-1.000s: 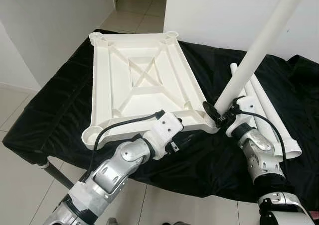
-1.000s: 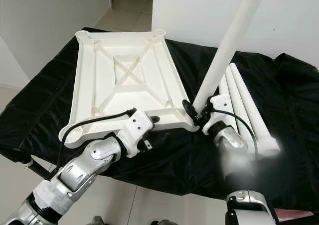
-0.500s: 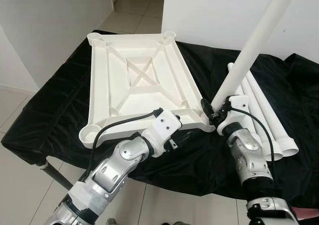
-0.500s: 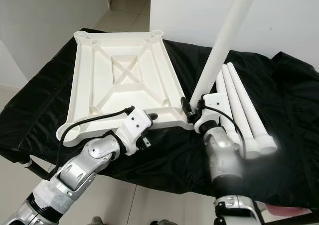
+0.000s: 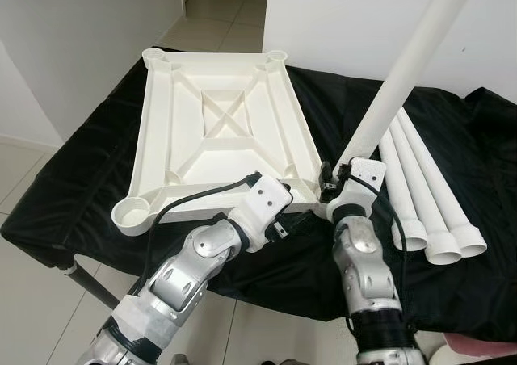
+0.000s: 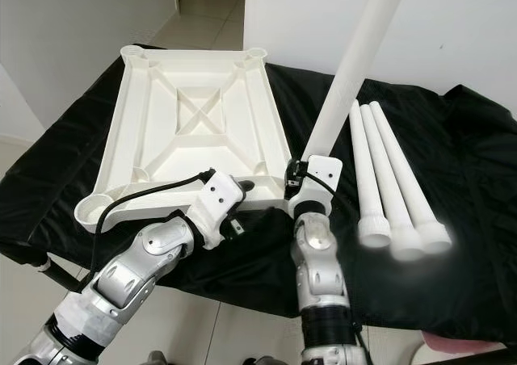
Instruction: Building children table
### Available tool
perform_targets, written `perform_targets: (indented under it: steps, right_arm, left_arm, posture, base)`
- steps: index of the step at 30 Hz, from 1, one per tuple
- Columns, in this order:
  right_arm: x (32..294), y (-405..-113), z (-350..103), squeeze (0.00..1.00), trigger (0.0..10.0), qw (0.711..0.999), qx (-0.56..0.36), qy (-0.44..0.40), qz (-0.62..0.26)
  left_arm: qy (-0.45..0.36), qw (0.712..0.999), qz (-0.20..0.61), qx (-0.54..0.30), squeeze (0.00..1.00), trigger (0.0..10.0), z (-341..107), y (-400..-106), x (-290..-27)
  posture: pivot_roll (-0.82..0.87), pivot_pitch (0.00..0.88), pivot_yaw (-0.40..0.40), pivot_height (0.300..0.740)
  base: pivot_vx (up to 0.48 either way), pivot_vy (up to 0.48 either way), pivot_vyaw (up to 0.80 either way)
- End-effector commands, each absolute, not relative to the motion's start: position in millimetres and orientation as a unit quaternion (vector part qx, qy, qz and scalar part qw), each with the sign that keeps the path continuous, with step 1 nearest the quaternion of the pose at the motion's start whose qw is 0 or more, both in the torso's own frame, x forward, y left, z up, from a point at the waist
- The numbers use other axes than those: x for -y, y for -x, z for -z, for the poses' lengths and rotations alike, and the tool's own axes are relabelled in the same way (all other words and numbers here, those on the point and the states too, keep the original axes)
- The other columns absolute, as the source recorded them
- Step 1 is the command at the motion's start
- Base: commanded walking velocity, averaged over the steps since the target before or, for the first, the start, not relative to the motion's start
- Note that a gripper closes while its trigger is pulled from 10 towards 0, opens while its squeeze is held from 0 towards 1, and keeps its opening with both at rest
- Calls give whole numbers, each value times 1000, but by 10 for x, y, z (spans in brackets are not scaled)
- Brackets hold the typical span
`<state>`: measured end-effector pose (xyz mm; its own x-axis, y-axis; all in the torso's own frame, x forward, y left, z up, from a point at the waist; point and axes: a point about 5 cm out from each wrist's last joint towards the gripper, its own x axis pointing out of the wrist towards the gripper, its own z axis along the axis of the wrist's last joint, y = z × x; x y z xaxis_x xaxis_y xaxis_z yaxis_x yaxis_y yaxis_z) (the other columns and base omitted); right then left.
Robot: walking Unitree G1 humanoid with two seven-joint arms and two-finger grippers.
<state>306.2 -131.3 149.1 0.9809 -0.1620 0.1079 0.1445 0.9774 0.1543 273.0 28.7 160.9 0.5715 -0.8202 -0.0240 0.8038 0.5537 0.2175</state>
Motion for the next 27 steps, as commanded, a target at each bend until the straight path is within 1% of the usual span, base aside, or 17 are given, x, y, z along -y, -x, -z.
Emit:
perform_targets:
  steps: [1,8,9,17,18,22,23,25,27]
  right_arm:
    - [1299,-2994,-1285,0,10000,991,4,-103,86]
    - [1354,-2981,-1299,0,10000,993,12,-87,85]
    - [1364,-2978,-1323,1000,10000,993,24,-87,75]
    - [1370,-2961,-1462,1000,10000,994,54,-88,22]
    - [1404,-2966,-1485,0,10000,995,59,-85,15]
    - [1480,-2985,-1525,0,10000,995,66,-76,-11]
    - [1514,-3001,-1536,0,10000,995,68,-67,-29]
    - [1514,-3001,-1536,0,10000,995,68,-67,-29]
    - [1594,-3051,-1578,0,10000,993,83,-29,-75]
  left_arm:
    - [-102,875,472,23,0,10000,-1546,-2722,-310]
    - [-100,875,473,22,0,10000,-1547,-2731,-312]
    - [-101,875,474,22,0,10000,-1547,-2732,-313]
    - [-106,874,474,21,0,10000,-1542,-2736,-347]
    - [-106,874,473,20,0,10000,-1544,-2738,-354]
    - [-108,875,472,20,0,10000,-1545,-2743,-369]
    - [-109,875,472,20,0,10000,-1545,-2746,-374]
    - [-109,875,472,20,0,10000,-1545,-2746,-374]
    - [-111,875,471,21,0,10000,-1553,-2754,-380]
  posture:
    - [-2,89,-41,740]
    - [-9,90,-35,740]
    - [-8,89,-33,740]
    - [-2,86,-35,740]
    - [5,84,-36,740]
    - [5,83,-36,740]
    - [6,80,-37,740]
    - [6,80,-37,740]
    - [7,74,-38,740]
  base:
    - [0,0,0]
    - [0,0,0]
    - [0,0,0]
    - [0,0,0]
    - [0,0,0]
    - [0,0,0]
    - [0,0,0]
    - [0,0,0]
    - [0,0,0]
